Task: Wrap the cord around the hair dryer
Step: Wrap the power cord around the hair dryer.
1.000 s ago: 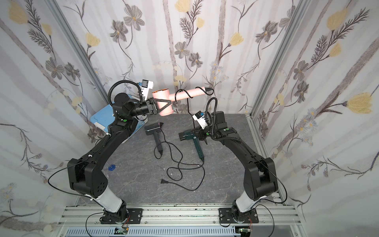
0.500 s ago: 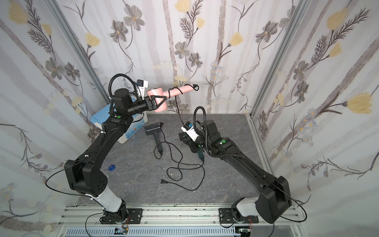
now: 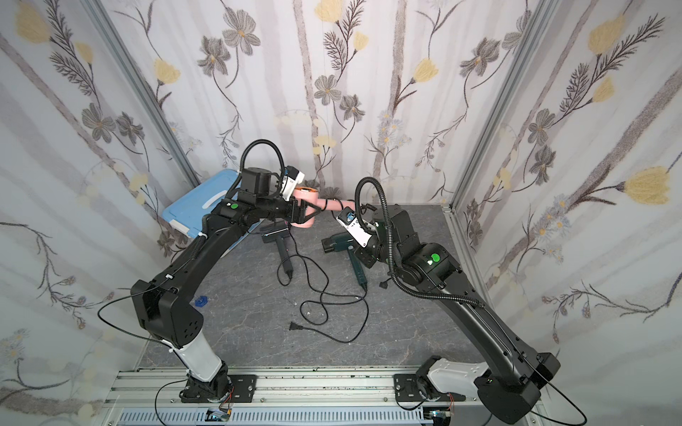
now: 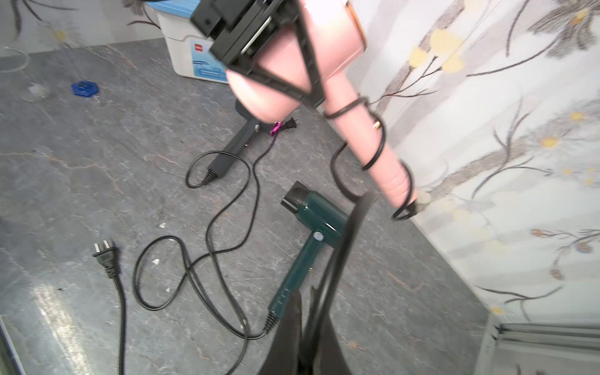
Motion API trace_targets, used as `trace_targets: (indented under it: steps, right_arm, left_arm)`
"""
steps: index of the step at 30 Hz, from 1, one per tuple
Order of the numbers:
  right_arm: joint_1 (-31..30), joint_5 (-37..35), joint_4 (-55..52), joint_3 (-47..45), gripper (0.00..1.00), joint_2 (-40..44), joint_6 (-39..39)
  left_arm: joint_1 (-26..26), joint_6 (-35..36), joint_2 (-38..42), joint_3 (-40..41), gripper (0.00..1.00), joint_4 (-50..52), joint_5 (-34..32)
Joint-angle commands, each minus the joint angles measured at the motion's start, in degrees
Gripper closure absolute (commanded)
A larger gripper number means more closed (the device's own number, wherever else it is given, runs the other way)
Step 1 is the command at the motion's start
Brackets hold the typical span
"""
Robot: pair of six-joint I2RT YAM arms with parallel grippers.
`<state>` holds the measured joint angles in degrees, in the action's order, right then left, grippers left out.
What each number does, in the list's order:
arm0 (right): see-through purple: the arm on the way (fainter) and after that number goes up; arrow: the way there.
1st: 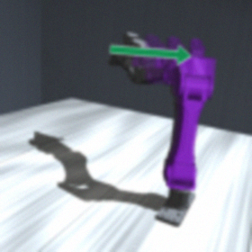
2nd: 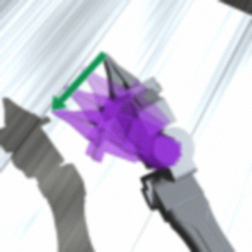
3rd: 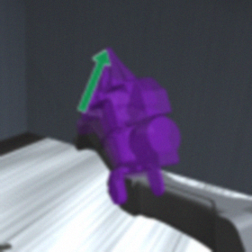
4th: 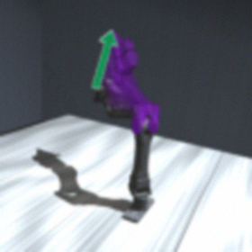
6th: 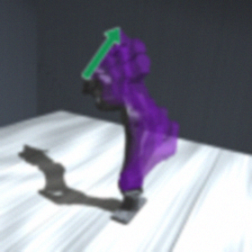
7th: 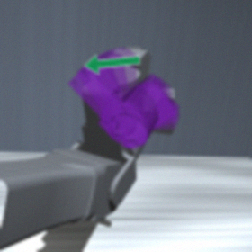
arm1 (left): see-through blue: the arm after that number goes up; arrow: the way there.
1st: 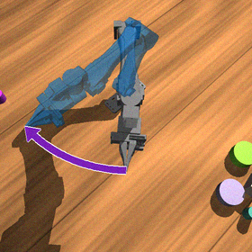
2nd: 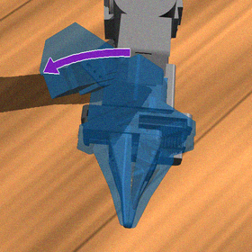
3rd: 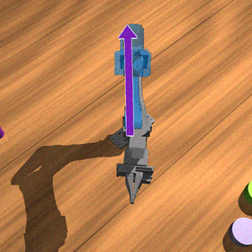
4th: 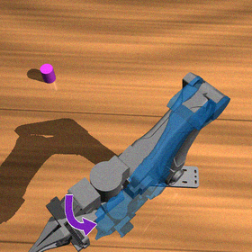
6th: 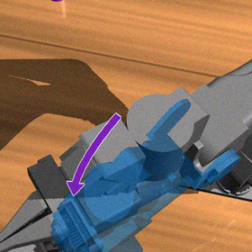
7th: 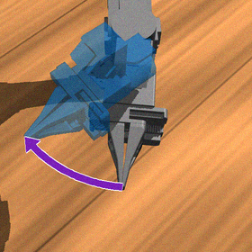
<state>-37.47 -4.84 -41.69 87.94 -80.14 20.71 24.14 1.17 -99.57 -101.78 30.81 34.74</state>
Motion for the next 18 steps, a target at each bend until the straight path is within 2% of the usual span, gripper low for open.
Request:
trace_targets:
  steps: [1,7,11,16,18]
  right_arm:
    - [2.23,-4.44,1.11,4.15,1.0,-1.86,5.24]
    - [5.81,-1.41,3.15,11.82,1.0,-6.3,9.11]
    - [7.04,2.53,3.68,15.96,1.0,-9.86,11.64]
    - [9.98,11.22,4.17,18.48,1.0,-15.18,12.21]
    - [11.87,17.03,4.64,18.52,1.0,-16.55,11.38]
  left_arm:
    - [2.34,9.27,0.16,-0.53,1.0,6.25,4.21]
    - [6.82,15.93,1.66,1.39,1.0,11.2,8.15]
    - [9.01,19.51,2.6,2.11,1.0,12.68,13.7]
    - [9.85,20.99,5.27,3.12,1.0,11.28,23.92]
    - [9.75,20.44,6.52,2.99,1.0,10.17,26.89]
